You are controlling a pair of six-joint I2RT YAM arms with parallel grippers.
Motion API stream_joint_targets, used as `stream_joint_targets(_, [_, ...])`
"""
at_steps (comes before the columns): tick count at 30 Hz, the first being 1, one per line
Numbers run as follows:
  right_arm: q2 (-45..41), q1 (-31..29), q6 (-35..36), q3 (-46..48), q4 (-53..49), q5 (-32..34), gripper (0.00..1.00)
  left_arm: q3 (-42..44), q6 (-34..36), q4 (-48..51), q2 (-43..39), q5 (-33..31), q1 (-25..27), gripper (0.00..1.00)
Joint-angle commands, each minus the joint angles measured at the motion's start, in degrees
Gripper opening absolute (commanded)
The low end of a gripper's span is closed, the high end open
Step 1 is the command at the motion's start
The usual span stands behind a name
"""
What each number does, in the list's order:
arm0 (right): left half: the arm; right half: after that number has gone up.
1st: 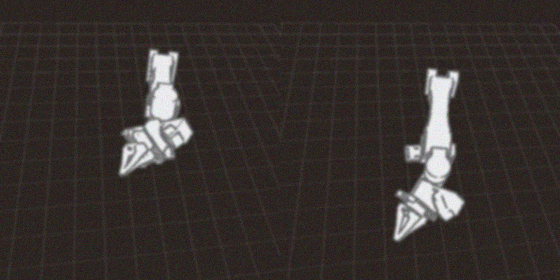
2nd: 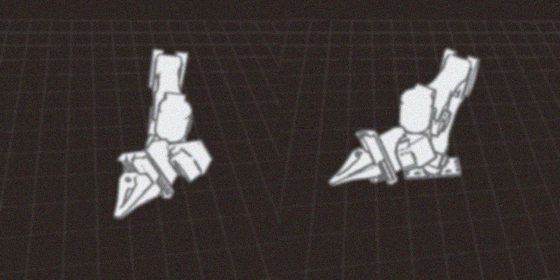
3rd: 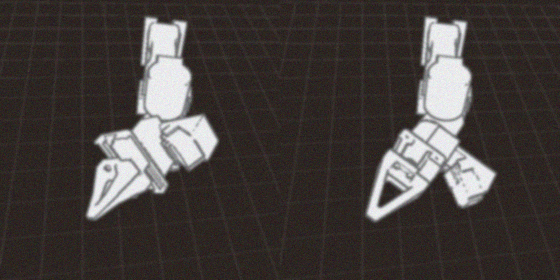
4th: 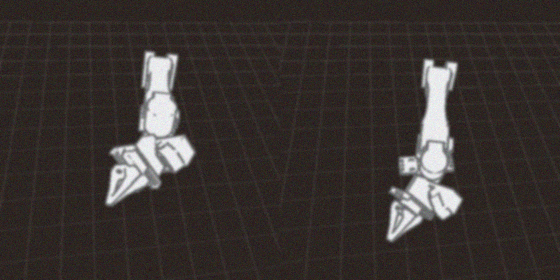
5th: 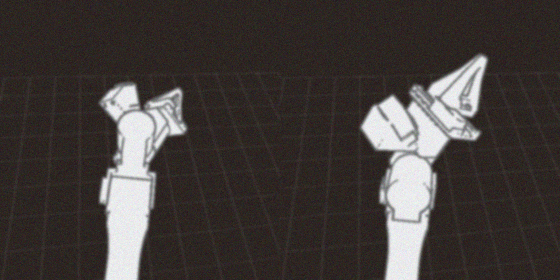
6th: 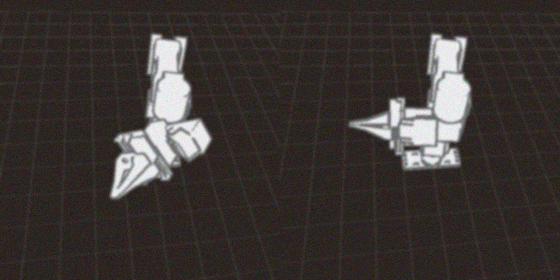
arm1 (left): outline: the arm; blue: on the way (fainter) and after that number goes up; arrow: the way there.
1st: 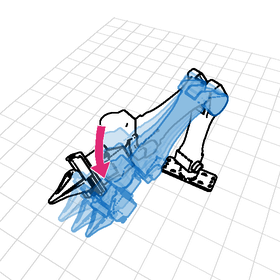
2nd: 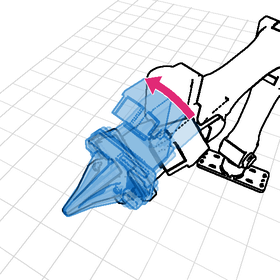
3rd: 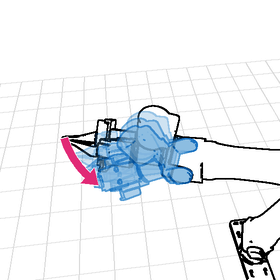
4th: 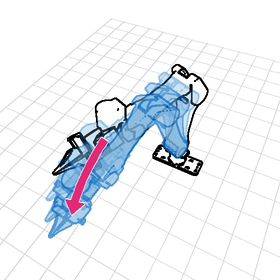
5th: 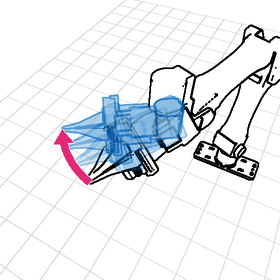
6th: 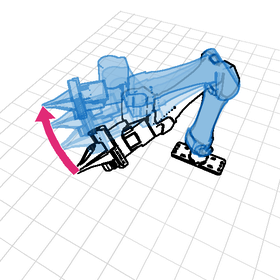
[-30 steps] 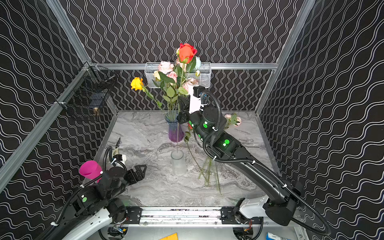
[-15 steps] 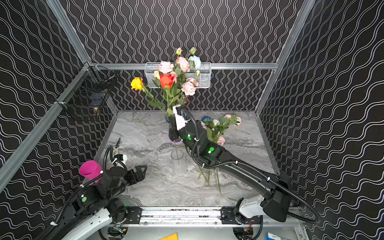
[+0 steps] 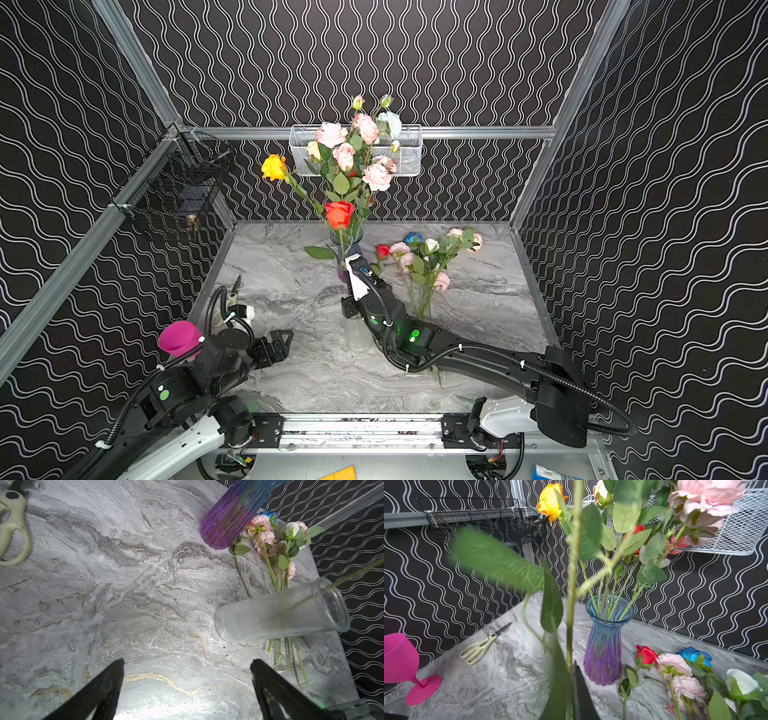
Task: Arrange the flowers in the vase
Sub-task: 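Lower the red rose stem into the vase mouth with the right gripper, then open the right gripper and move it back down to the rose bunch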
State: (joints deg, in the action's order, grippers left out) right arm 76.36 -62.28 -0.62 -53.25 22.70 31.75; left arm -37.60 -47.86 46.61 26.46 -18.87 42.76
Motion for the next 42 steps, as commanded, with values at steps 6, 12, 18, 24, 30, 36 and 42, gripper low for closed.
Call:
stream_joint_targets(6, [-2.22, -0.12, -1.69, 2.29, 2.75, 3.17, 0.24, -0.98, 2.27, -0.32, 3.67, -1.49, 0.00, 0.98])
stream_joint_targets(12, [-4.99, -0.21, -1.84, 2.26, 0.88, 2.73, 0.27, -0.82, 2.72, -1.03, 4.48, -1.60, -0.05, 0.98])
stream_joint_targets(18, [-8.82, -0.52, -4.10, 2.85, -0.94, 1.05, 0.33, -0.27, 2.84, -0.69, 3.68, -2.31, -0.05, 0.98])
stream_joint_targets(24, [-13.81, -0.56, -6.01, 4.26, -4.33, 2.72, 0.37, -0.12, 0.74, 1.08, 2.05, -5.93, -0.05, 0.98])
stream_joint_targets(30, [-21.92, 3.29, -10.00, 12.37, -6.43, 6.83, 0.45, -0.38, -5.79, 7.25, -0.47, -11.67, -0.05, 0.98])
stream_joint_targets(36, [-21.60, 21.55, -27.42, 14.67, -19.96, -7.03, 0.46, 0.78, -8.10, 7.90, -3.74, -14.17, -0.05, 0.98])
stream_joint_targets(42, [-15.41, 35.05, -33.48, 15.57, -24.88, -20.09, 0.51, 1.35, -7.92, 6.68, -2.86, -14.28, -0.05, 0.98])
